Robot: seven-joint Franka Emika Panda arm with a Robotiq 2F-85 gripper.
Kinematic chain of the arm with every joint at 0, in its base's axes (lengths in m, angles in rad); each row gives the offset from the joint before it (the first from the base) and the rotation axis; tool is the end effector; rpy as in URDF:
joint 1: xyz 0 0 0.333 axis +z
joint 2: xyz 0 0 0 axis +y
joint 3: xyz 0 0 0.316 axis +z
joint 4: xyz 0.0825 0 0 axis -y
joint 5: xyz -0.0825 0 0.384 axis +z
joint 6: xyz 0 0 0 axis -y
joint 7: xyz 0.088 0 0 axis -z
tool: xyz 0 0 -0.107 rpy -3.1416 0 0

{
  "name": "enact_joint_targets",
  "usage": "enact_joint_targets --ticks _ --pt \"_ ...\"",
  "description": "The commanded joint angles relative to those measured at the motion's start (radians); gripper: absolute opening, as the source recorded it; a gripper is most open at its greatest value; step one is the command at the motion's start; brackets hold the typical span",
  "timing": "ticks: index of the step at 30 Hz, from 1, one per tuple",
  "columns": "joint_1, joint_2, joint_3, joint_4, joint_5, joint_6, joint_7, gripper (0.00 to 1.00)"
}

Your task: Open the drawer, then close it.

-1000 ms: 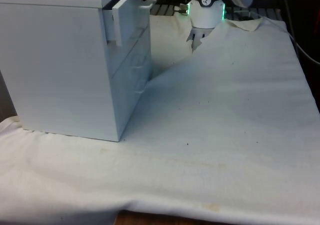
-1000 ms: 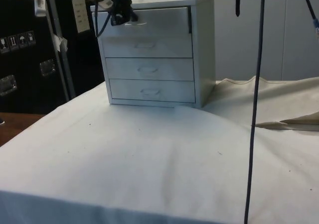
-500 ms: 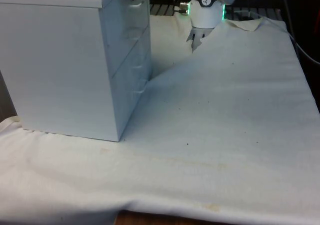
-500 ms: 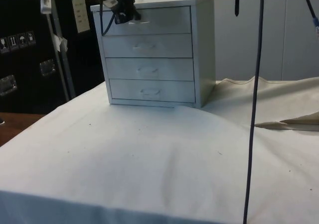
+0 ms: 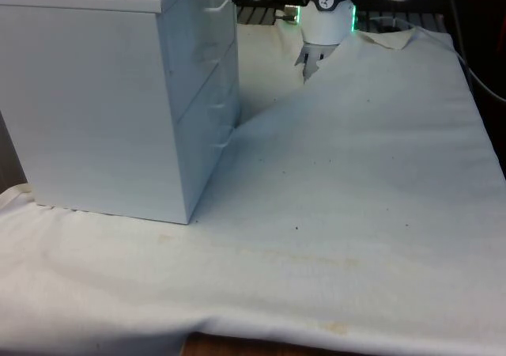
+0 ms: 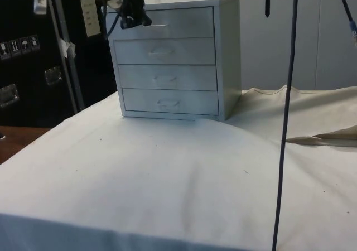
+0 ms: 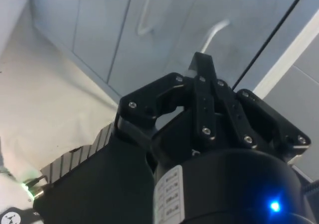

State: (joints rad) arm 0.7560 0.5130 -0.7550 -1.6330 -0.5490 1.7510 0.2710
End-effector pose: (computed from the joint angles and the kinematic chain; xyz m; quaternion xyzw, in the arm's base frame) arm 0.6399 0.0181 0.3985 0.8973 -0.0298 -0.0700 0.4348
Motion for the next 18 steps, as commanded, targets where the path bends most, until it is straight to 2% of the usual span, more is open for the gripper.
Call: enact_joint_targets --ticks 1,8,9,17,18 --pt "0.001 -0.004 0.005 0.001 0.011 -0.007 -0.002 0.00" --pt "0.010 -0.004 0.029 0.015 0.038 -0.020 0.007 0.00" --pt "0.008 0.000 0.024 0.013 0.027 -0.012 0.008 0.00" --pt "0.017 -0.004 0.056 0.034 0.068 -0.035 0.016 0.00" --pt "0.017 0.000 0.056 0.034 0.059 -0.029 0.018 0.00"
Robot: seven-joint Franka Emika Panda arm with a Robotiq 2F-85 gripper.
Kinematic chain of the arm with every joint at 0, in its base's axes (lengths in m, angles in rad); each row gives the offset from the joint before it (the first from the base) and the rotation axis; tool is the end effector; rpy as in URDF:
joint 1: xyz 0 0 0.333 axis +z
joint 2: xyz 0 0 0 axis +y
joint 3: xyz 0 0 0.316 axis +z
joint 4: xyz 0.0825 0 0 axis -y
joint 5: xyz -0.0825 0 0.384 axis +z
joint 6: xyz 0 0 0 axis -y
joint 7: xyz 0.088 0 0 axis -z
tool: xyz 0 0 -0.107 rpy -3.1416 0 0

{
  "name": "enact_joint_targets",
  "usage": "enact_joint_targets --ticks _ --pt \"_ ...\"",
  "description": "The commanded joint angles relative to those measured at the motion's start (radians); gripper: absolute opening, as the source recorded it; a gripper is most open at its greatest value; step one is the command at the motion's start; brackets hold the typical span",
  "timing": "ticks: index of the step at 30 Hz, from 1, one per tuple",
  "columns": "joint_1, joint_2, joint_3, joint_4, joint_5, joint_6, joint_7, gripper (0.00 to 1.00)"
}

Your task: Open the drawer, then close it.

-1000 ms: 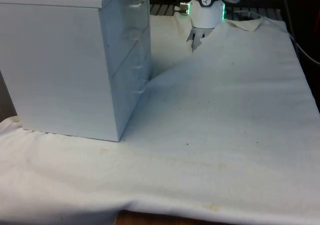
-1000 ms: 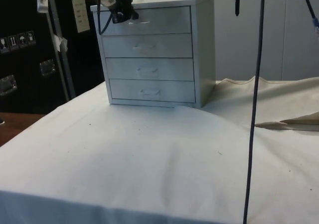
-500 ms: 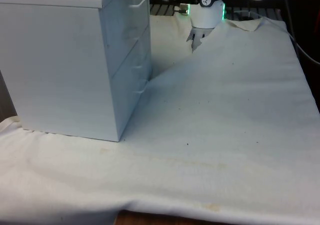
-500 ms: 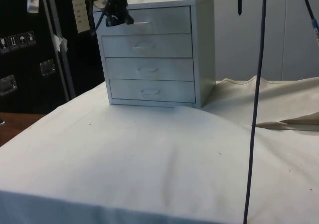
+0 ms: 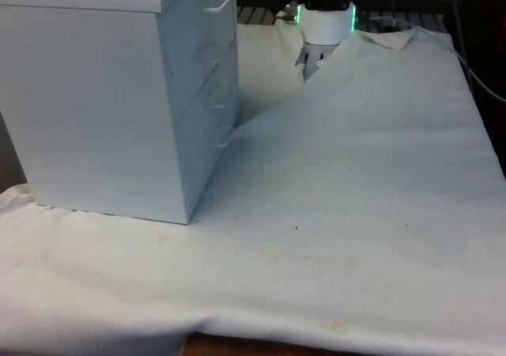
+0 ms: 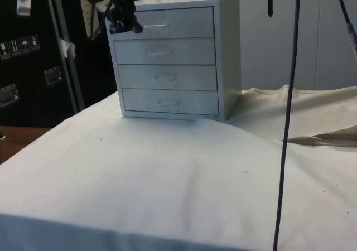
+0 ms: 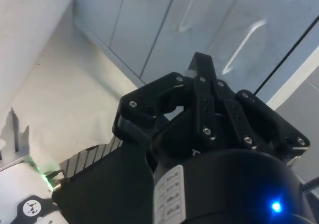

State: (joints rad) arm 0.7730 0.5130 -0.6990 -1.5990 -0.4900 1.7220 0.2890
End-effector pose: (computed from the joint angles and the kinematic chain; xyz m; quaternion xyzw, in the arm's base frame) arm 0.6400 0.0659 0.3969 0.9119 -0.0203 -0.0618 0.4053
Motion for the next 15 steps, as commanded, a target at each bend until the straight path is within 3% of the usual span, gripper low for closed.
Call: enact_joint_targets --ticks 1,15 --pt "0.001 -0.003 0.006 0.004 0.014 -0.009 0.000 0.00" --pt "0.005 -0.001 0.059 0.033 0.050 -0.028 0.024 0.00"
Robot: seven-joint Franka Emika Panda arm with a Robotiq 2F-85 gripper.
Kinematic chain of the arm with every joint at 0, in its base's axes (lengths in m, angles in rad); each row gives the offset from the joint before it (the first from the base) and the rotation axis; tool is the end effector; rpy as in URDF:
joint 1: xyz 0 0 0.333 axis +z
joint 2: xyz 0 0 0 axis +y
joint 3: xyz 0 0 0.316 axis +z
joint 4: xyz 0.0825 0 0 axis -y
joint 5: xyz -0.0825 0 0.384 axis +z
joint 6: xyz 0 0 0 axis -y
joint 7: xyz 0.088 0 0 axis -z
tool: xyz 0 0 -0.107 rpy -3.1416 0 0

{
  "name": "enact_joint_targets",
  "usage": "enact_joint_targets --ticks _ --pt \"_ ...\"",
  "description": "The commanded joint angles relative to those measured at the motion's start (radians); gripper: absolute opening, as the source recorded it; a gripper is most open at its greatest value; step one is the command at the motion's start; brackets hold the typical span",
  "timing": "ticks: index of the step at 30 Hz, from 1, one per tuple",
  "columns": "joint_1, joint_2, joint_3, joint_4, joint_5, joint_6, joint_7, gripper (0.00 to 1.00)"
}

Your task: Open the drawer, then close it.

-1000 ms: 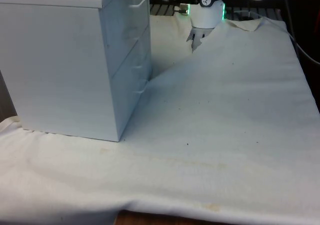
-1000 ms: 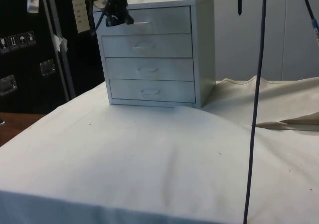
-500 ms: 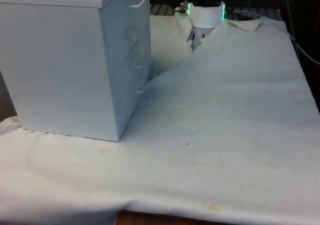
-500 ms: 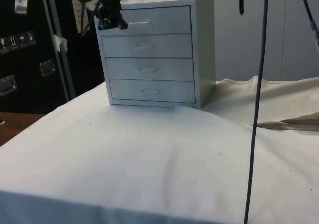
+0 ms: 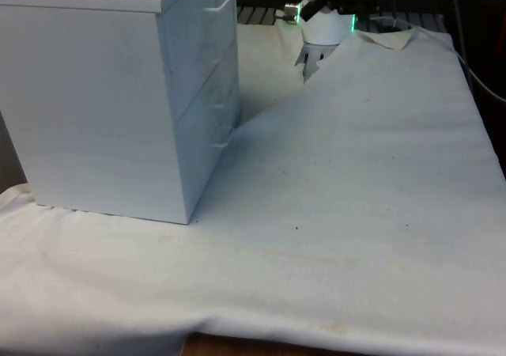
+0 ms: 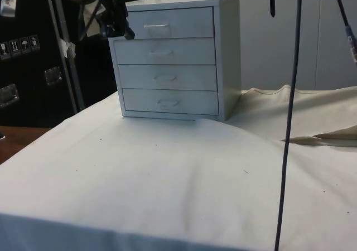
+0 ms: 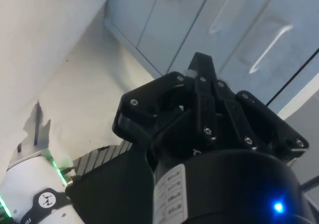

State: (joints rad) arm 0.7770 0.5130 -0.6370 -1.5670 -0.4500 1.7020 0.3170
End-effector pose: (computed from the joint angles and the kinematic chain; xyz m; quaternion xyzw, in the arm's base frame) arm 0.6386 0.1080 0.3956 0.9231 -0.0126 -0.0520 0.3809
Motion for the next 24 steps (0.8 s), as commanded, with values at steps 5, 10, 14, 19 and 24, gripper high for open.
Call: enact_joint_targets --ticks 5,10,14,19,24 --pt "0.000 -0.001 0.016 0.010 0.021 -0.009 0.006 0.00" --pt "-0.001 -0.002 0.022 0.013 0.017 -0.002 0.010 0.00" --pt "0.000 0.000 0.021 0.012 0.012 -0.002 0.011 0.00" --pt "-0.001 0.000 0.021 0.012 0.013 -0.002 0.011 0.15" --pt "0.000 0.000 0.021 0.012 0.012 -0.002 0.012 0.44"
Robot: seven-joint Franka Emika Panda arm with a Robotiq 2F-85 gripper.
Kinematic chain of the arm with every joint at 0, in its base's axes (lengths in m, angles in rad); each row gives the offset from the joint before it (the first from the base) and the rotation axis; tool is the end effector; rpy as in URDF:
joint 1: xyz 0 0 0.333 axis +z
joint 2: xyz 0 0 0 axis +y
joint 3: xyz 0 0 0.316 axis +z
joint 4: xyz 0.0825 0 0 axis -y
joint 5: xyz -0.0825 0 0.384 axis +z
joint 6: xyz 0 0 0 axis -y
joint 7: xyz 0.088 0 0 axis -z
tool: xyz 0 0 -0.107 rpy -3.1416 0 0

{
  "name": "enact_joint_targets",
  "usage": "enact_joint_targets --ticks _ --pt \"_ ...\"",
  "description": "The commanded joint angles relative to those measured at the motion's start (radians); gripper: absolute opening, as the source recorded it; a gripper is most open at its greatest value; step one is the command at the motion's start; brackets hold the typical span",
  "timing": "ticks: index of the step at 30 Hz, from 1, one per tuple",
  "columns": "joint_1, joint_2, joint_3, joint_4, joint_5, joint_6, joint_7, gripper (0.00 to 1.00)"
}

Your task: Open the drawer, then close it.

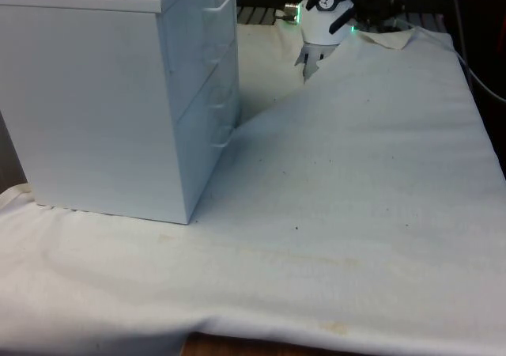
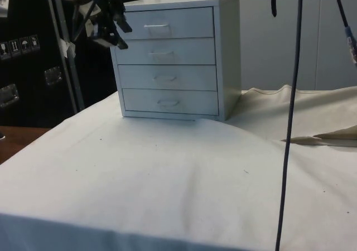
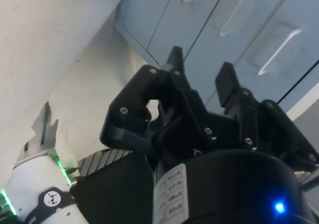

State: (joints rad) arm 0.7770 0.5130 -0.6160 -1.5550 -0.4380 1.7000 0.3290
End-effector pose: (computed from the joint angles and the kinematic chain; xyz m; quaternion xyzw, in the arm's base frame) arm 0.6384 0.1218 0.3962 0.9269 -0.0106 -0.0461 0.3723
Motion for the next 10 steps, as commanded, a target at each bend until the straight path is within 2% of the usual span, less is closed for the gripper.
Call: enact_joint_targets --ticks 1,2,3,10 --pt "-0.001 0.000 0.000 0.000 0.000 0.000 -0.001 0.44" --pt "-0.001 0.000 0.000 -0.001 0.000 0.000 -0.001 0.50" --pt "-0.001 0.000 0.000 -0.001 0.000 0.000 -0.001 0.60" --pt "-0.001 0.001 0.000 0.000 0.000 0.000 0.000 0.96"
